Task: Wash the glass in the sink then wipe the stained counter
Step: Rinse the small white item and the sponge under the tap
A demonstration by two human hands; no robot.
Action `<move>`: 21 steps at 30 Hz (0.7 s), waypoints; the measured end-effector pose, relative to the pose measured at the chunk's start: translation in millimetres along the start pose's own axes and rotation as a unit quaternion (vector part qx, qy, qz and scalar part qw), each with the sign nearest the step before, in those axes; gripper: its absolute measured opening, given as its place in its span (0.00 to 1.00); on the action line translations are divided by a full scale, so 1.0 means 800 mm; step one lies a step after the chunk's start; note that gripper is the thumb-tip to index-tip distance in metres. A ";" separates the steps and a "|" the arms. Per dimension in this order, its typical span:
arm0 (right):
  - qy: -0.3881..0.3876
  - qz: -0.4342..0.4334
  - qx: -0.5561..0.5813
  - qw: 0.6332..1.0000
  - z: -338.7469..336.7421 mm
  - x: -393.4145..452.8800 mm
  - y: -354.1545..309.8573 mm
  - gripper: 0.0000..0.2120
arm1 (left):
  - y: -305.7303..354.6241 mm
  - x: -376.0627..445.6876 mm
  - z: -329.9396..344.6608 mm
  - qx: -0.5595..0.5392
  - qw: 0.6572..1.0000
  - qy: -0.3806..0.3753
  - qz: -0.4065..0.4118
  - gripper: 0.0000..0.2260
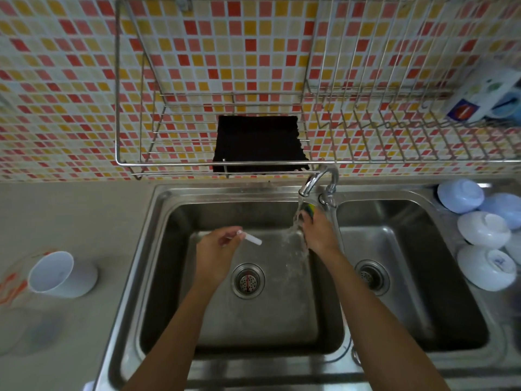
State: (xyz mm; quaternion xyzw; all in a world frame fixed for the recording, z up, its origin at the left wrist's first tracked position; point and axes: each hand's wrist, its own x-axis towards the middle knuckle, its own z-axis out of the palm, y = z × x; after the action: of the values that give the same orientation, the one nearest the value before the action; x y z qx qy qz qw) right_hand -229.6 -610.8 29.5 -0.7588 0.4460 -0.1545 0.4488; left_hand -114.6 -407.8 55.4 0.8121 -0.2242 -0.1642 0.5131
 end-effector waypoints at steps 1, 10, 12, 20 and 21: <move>0.000 0.011 0.022 1.000 -0.008 0.004 -0.003 0.08 | 0.003 0.001 0.001 -0.009 1.000 -0.002 0.000 0.08; 0.092 0.061 0.044 0.993 -0.053 0.042 0.014 0.11 | 0.008 -0.003 -0.005 -0.032 0.999 0.026 0.002 0.07; 0.122 0.055 0.056 0.989 -0.051 0.036 0.012 0.11 | 0.008 -0.005 -0.011 -0.009 0.998 0.053 0.025 0.07; -0.041 0.072 -0.063 0.995 0.056 -0.062 0.044 0.08 | -0.039 -0.011 0.002 0.138 0.987 -0.067 -0.047 0.03; -0.039 0.073 -0.070 0.994 0.063 -0.073 0.042 0.10 | -0.041 -0.014 0.004 0.150 0.985 -0.078 -0.032 0.03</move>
State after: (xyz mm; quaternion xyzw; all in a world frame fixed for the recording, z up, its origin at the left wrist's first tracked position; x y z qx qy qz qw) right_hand -248.1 -542.4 -16.0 -0.7593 0.4915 -0.0601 0.4221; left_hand -119.4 -391.6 24.7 0.8715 -0.2593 -0.2076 0.3608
